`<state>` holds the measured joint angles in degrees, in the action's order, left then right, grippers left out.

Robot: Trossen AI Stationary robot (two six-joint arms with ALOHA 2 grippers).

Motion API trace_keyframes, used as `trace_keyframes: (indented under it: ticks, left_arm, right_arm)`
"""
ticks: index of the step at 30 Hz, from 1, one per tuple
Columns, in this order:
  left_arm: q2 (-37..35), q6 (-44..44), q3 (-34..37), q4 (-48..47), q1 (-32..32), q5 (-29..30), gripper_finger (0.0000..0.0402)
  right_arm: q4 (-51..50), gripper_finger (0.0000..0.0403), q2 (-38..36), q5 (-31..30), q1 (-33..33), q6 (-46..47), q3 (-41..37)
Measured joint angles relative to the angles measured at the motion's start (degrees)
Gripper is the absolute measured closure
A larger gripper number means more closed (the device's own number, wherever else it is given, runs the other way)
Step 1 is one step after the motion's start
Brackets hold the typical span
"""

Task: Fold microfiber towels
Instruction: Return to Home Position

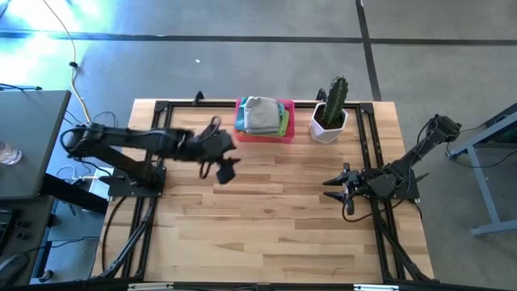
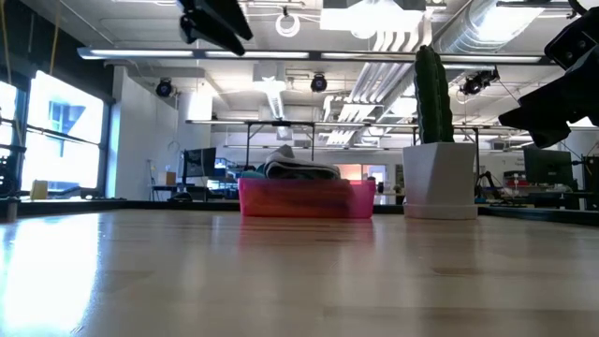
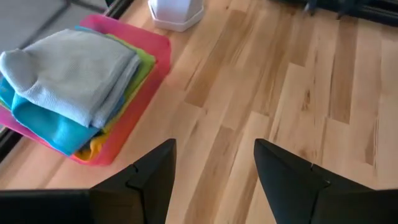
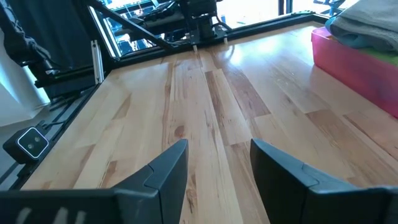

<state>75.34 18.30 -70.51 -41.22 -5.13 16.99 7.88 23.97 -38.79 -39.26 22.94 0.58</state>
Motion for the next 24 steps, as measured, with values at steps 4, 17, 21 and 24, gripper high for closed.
trace_keyframes:
  ticks: [4,17,21,24]
  left_arm:
    - [-5.75,4.48,8.69,4.94,7.08,6.76,0.0195]
    - [-11.77,10.08,35.65,41.17,18.89,22.72,0.0195]
    - [-11.77,8.27,43.81,56.96,19.93,25.05,0.0195]
    - [-11.75,4.91,49.62,67.74,20.34,24.63,0.0195]
  right_arm:
    - [-0.02,0.0238,0.02,0.00,0.01,0.00,0.00]
    - [-0.74,0.0238,-0.01,0.00,0.02,0.02,0.00]
    - [-0.93,0.0238,0.02,0.00,0.01,0.04,0.00]
    - [-1.03,0.0238,0.00,-0.01,0.00,0.10,0.00]
